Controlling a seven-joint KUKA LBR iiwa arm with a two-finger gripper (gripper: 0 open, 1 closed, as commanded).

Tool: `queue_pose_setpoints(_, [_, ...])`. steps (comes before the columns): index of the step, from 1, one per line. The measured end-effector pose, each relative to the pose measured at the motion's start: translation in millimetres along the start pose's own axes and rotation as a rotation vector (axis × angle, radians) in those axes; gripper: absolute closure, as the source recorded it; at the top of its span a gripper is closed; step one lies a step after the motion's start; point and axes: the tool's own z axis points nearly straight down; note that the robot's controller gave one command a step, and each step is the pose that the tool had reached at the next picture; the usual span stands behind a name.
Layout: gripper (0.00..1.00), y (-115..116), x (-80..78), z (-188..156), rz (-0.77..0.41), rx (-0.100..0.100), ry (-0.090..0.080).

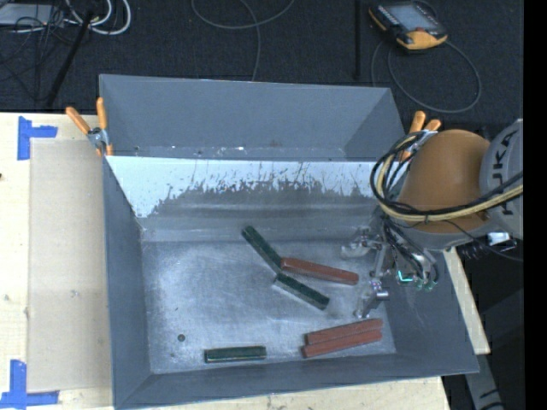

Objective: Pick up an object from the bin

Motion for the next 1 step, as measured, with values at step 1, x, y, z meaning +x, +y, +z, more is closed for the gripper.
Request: queue_pose_setpoints(1, [0.00,0.1,-1.9,-3.8,-0.002,0.001,-0.007])
